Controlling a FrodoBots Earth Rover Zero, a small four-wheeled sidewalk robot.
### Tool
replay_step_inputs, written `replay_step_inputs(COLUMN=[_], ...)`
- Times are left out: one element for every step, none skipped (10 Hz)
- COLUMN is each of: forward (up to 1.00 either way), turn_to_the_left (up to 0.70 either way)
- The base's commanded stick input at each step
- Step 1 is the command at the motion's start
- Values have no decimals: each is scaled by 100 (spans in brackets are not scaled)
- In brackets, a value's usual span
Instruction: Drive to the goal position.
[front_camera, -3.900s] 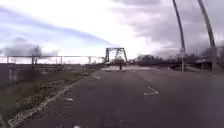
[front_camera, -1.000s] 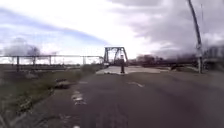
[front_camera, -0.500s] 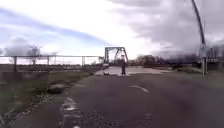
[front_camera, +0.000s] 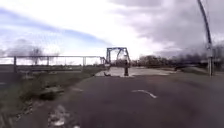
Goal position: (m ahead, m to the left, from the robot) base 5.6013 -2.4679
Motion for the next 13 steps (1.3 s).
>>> replay_step_inputs(forward=[70,70,70,70,70,70,70,70,70,70,70,70,70], turn_to_the_left=[14,14,7,0,0,0,0,0,0,0,0,0,0])
